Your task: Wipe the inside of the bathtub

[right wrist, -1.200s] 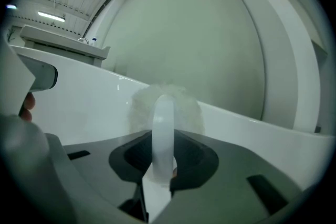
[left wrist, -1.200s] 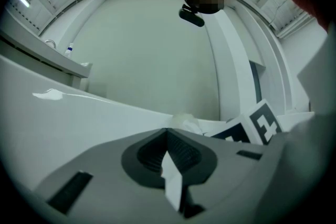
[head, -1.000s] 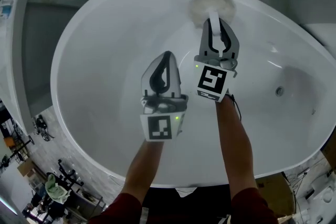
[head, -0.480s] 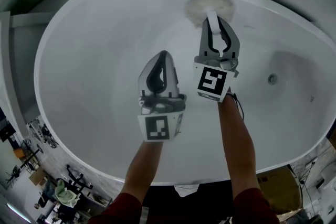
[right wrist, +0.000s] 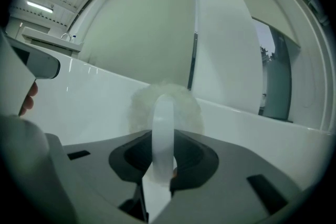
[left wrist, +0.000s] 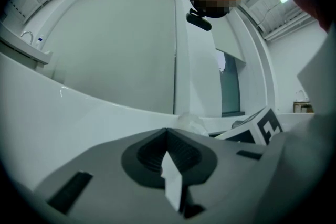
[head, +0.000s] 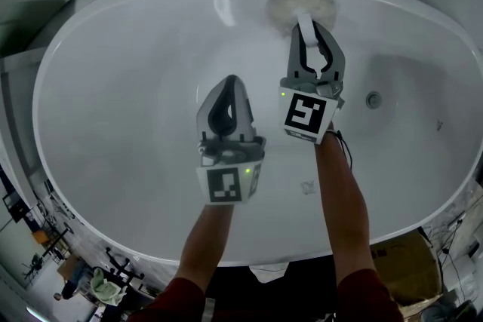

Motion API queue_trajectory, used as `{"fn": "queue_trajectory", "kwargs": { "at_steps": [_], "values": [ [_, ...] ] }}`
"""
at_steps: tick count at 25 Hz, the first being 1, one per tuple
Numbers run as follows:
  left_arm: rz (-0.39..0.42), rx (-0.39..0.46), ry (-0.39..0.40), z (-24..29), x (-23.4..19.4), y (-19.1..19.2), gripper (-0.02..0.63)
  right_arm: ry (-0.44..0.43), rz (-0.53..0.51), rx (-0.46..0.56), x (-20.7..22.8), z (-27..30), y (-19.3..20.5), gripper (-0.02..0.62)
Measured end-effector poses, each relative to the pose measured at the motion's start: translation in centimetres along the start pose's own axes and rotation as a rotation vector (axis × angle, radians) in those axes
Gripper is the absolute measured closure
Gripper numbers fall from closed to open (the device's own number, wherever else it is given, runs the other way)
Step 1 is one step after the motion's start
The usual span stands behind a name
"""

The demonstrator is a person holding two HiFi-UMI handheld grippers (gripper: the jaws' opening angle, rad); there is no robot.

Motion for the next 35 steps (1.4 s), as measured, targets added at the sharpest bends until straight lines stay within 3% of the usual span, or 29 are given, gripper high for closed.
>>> {"fn": "queue_trajectory", "kwargs": {
  "at_steps": [10, 20, 29, 35],
  "values": [
    [-0.020, -0.032, 0.076, 4.9, 11.5, 3.2, 0.592, 0.049, -0.024, -0.034, 11.0, -2.2, 6.5, 0.502],
    [0.030, -0.055, 0.176, 7.6, 20.2, 6.2, 0.592, 0.209, 0.015, -0.109, 23.4, -4.8, 13.5, 0.502],
    [0.015, -0.063, 0.226, 9.0, 25.4, 7.7, 0.592, 0.288, 0.025, -0.161, 30.3, -7.0, 17.9, 0.502],
    [0.007, -0.070, 0.227, 8.7, 25.9, 8.0, 0.592, 0.296, 0.029, -0.180, 30.8, -7.4, 18.2, 0.502]
  ]
}}
Point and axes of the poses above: the fingertips, and each gripper's own axes: z forward along the fingers, x to its right, y out of its underside, the point moved 3 cm from there along -z, backward along the fingers, and after that the axes turned 8 degrees about -z, right-handed, at the moved point
